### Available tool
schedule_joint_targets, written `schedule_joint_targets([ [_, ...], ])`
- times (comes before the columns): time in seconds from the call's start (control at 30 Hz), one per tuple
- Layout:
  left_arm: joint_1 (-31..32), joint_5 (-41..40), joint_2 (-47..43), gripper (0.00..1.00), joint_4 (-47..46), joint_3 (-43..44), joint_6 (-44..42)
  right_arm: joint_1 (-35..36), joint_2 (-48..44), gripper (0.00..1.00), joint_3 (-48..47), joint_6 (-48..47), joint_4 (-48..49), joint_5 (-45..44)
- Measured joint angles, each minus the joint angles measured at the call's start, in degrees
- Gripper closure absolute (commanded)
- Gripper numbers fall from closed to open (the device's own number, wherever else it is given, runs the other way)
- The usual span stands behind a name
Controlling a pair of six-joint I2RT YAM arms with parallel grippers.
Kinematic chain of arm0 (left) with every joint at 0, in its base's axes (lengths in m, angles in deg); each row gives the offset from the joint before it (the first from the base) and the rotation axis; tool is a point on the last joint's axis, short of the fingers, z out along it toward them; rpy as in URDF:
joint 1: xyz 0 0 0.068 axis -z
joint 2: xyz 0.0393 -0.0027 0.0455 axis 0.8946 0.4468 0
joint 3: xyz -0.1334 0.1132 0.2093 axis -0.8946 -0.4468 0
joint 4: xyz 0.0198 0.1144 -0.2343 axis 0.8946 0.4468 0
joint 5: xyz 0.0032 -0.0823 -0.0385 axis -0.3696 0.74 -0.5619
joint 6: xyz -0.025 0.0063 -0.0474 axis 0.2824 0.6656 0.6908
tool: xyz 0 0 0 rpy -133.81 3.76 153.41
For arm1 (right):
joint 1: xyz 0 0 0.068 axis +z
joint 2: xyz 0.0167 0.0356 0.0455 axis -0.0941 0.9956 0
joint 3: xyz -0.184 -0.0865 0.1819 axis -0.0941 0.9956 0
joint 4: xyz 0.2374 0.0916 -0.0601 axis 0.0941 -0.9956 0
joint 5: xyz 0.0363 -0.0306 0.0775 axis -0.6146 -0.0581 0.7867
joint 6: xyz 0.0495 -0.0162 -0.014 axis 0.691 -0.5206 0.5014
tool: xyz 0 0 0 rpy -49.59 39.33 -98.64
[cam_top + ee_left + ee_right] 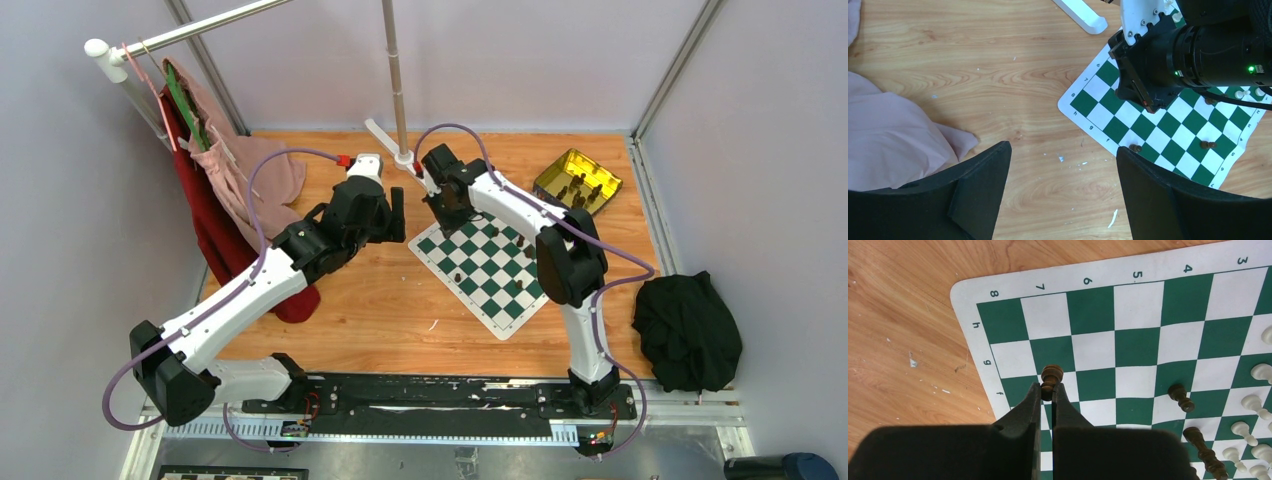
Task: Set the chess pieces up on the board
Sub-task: Place the chess piece on the chessboard.
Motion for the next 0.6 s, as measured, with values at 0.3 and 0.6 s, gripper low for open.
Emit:
schedule_joint_targets([
  [0.3,0.0,0.0,0.0,0.17,0.0,-0.1,0.0,0.0,1.7,1.00,0.0,0.2,0.0,0.3],
  [0.6,0.0,0.1,0.1,0.17,0.0,-0.1,-0.4,0.0,4.2,1.00,0.0,0.3,0.0,0.6],
])
